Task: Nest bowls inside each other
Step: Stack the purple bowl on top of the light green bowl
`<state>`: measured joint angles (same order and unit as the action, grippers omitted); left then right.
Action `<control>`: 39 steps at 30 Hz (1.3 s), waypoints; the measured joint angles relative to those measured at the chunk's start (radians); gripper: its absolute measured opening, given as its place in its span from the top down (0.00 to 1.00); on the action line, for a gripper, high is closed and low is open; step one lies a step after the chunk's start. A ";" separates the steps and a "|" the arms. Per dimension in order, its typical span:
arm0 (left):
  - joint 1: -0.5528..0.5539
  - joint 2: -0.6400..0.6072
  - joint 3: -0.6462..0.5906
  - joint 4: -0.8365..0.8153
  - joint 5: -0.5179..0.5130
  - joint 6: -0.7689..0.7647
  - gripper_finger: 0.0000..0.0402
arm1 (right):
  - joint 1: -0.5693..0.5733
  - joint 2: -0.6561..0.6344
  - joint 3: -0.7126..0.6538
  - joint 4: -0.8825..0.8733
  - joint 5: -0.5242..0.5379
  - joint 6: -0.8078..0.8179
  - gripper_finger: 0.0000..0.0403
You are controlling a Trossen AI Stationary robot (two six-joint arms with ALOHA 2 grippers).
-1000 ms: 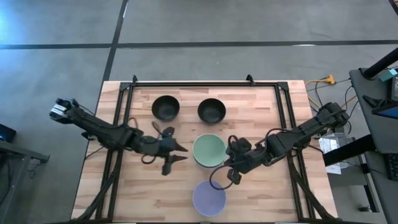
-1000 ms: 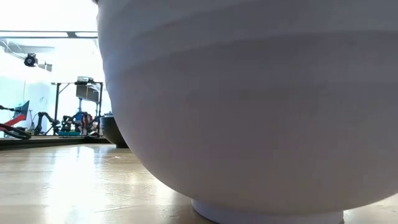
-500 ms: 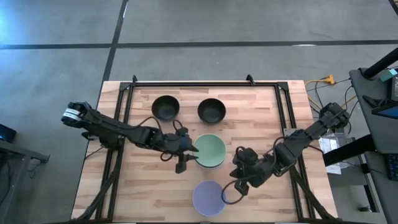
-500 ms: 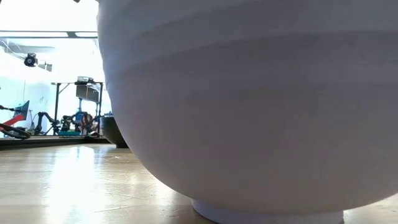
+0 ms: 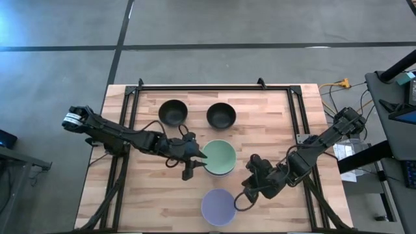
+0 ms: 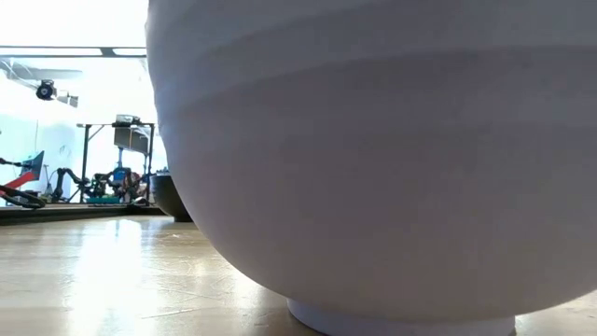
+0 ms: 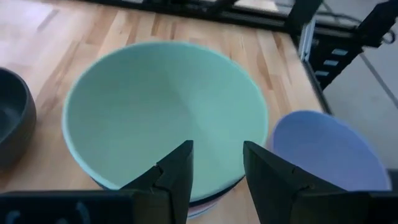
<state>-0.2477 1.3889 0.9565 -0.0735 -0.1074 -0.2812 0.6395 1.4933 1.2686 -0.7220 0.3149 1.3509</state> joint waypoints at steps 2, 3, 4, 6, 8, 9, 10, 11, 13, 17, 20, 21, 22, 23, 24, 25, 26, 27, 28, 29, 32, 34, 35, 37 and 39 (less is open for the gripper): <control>-0.005 -0.027 0.000 -0.018 0.000 -0.001 0.69 | 0.003 0.000 -0.027 0.001 0.000 0.106 0.98; -0.008 -0.044 0.000 -0.044 0.000 -0.002 0.69 | 0.006 0.000 -0.041 0.003 0.000 0.155 0.98; -0.012 -0.059 0.000 -0.072 0.000 -0.002 0.69 | 0.009 0.000 -0.054 0.005 -0.002 0.194 0.98; -0.018 -0.102 0.000 -0.142 0.000 -0.018 0.69 | 0.011 0.000 -0.080 0.030 -0.017 0.239 0.96; -0.024 -0.150 0.000 -0.226 0.001 -0.039 0.69 | 0.011 0.000 -0.110 0.094 -0.034 0.266 0.93; -0.026 -0.174 0.000 -0.272 0.001 -0.051 0.69 | 0.011 0.000 -0.122 0.125 -0.036 0.279 0.90; -0.030 -0.198 -0.003 -0.319 0.001 -0.053 0.69 | 0.010 0.000 -0.133 0.154 -0.036 0.289 0.88; -0.035 -0.219 -0.007 -0.359 0.000 -0.054 0.69 | 0.009 0.000 -0.143 0.190 -0.036 0.297 0.85; -0.042 -0.264 -0.019 -0.423 0.000 -0.055 0.69 | 0.005 0.000 -0.167 0.249 -0.035 0.314 0.79; -0.050 -0.340 -0.051 -0.500 0.001 -0.083 0.69 | -0.002 0.001 -0.199 0.289 -0.035 0.318 0.72; -0.050 -0.387 -0.099 -0.504 -0.001 -0.113 0.69 | -0.003 0.011 -0.204 0.298 -0.035 0.318 0.69; -0.051 -0.402 -0.116 -0.505 -0.001 -0.128 0.69 | -0.003 0.019 -0.202 0.293 -0.035 0.317 0.69; -0.051 -0.415 -0.133 -0.504 -0.002 -0.136 0.69 | -0.003 0.031 -0.197 0.289 -0.035 0.312 0.69; -0.051 -0.425 -0.148 -0.502 -0.001 -0.157 0.69 | -0.003 0.045 -0.188 0.291 -0.039 0.309 0.69; -0.052 -0.436 -0.166 -0.502 -0.001 -0.172 0.69 | -0.003 0.063 -0.176 0.295 -0.043 0.305 0.69; -0.054 -0.445 -0.184 -0.506 -0.001 -0.189 0.69 | -0.003 0.080 -0.165 0.298 -0.053 0.299 0.70; -0.056 -0.452 -0.197 -0.510 -0.001 -0.209 0.69 | -0.003 0.100 -0.156 0.295 -0.062 0.290 0.70; -0.058 -0.460 -0.210 -0.503 0.002 -0.225 0.69 | -0.003 0.124 -0.146 0.289 -0.073 0.283 0.70; -0.061 -0.468 -0.224 -0.500 0.004 -0.239 0.69 | -0.003 0.147 -0.136 0.290 -0.079 0.280 0.70; -0.063 -0.476 -0.237 -0.505 0.008 -0.255 0.69 | -0.003 0.169 -0.127 0.291 -0.084 0.279 0.70; -0.069 -0.487 -0.262 -0.503 0.026 -0.279 0.69 | -0.004 0.217 -0.100 0.292 -0.089 0.279 0.70; -0.070 -0.490 -0.268 -0.504 0.029 -0.288 0.69 | -0.005 0.241 -0.094 0.290 -0.094 0.279 0.70; -0.070 -0.490 -0.270 -0.500 0.029 -0.289 0.69 | -0.008 0.251 -0.094 0.287 -0.100 0.279 0.71; -0.069 -0.489 -0.274 -0.503 0.031 -0.289 0.69 | -0.015 0.271 -0.093 0.290 -0.131 0.279 0.71; -0.069 -0.486 -0.275 -0.500 0.031 -0.289 0.69 | -0.024 0.288 -0.093 0.291 -0.173 0.270 0.73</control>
<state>-0.3168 0.9030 0.6813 -0.5736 -0.0760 -0.5697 0.6159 1.7815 1.1751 -0.4305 0.1422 1.6205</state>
